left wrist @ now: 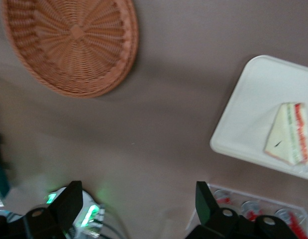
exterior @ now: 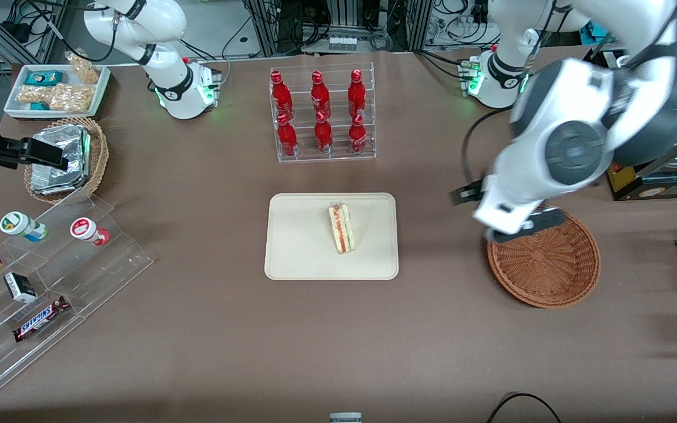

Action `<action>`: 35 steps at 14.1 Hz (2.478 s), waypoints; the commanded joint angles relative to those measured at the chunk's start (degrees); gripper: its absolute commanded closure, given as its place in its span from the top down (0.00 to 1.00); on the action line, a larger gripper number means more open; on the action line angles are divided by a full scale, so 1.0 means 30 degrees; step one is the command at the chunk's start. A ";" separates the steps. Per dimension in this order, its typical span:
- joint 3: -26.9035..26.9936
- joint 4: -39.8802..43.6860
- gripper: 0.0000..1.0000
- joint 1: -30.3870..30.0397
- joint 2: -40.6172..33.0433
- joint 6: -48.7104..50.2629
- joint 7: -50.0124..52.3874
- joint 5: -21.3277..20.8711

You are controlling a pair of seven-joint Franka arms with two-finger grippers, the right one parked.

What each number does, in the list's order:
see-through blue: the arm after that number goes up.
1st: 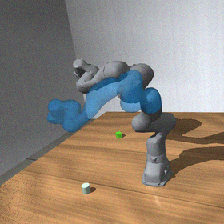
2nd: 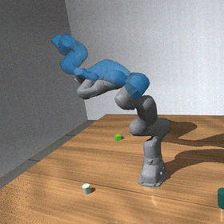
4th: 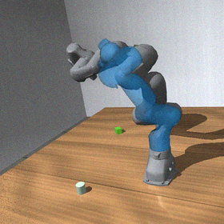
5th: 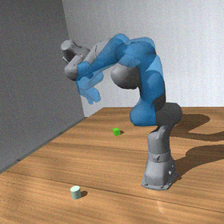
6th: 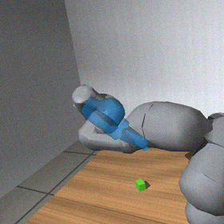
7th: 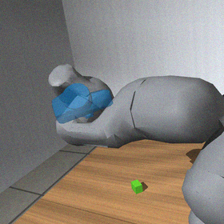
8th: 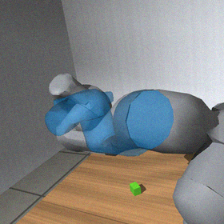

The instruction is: Place sandwich from basket to tray

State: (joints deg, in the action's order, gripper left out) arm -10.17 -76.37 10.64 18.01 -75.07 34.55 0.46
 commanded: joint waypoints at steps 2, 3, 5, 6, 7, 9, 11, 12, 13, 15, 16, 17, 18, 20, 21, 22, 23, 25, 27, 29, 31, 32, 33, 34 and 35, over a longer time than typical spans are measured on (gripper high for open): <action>-0.0185 -0.0500 1.00 -0.2774 -0.1636 0.1785 -0.4940 -0.0765; -0.0185 -0.0500 1.00 -0.3189 -0.2074 0.2341 -0.6114 -0.1087; -0.0185 -0.0471 1.00 -0.3398 -0.2546 0.3134 -0.7615 -0.2110; -0.0185 -0.0412 1.00 -0.3399 -0.2547 0.3485 -0.7533 -0.2232; -0.0214 -0.0180 1.00 -0.3399 -0.2518 0.3402 -0.7387 -0.2088; -0.0214 0.0698 1.00 -0.3602 -0.2343 0.3110 -0.7472 -0.1535; -0.0214 0.0702 1.00 -0.4043 -0.2313 0.1242 -0.7356 -0.0741; -0.0214 0.0644 1.00 -0.4101 -0.2429 0.0827 -0.7327 -0.0652; -0.0185 0.0527 1.00 -0.4305 -0.2517 0.0997 -0.7327 -0.0419; -0.0214 -0.0493 1.00 -0.4979 -0.2780 0.1319 -0.7472 -0.0532; -0.0185 -0.1776 1.00 -0.4981 -0.3449 0.0741 -0.7502 -0.0621; -0.0185 -0.3616 1.00 -0.5329 -0.4528 -0.0976 -0.7590 -0.0535; -0.0214 -0.5519 1.00 -0.5680 -0.5844 -0.2444 -0.7591 -0.0389; -0.0185 -0.7236 1.00 -0.5801 -0.6853 -0.3774 -0.7504 -0.0329; -0.0214 -0.7035 1.00 -0.5772 -0.6622 -0.3864 -0.7445 -0.0300; -0.0214 -0.6569 1.00 -0.5743 -0.6155 -0.3865 -0.7386 -0.0271; -0.0243 -0.5955 1.00 -0.5713 -0.5745 -0.3865 -0.7327 -0.0270; -0.0243 -0.5277 1.00 -0.5713 -0.5477 -0.3749 -0.7152 -0.0271; -0.0243 -0.5304 1.00 -0.5655 -0.5622 -0.2905 -0.7123 -0.0503; -0.0273 -0.5217 1.00 -0.5654 -0.5653 -0.1991 -0.7122 -0.0300; -0.0243 -0.5245 1.00 -0.5713 -0.5653 -0.1990 -0.7092 -0.0416; -0.0243 -0.5304 1.00 -0.5713 -0.5711 -0.1961 -0.7092 -0.0388; -0.0243 -0.5362 1.00 -0.5713 -0.5798 -0.1961 -0.7092 -0.0387; -0.0214 -0.5392 1.00 -0.5771 -0.5886 -0.1961 -0.7092 -0.0358; -0.0214 -0.5392 1.00 -0.5830 -0.5916 -0.1990 -0.7092 -0.0329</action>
State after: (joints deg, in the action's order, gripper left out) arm -10.41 -93.04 -5.93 0.97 -82.12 12.86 -0.89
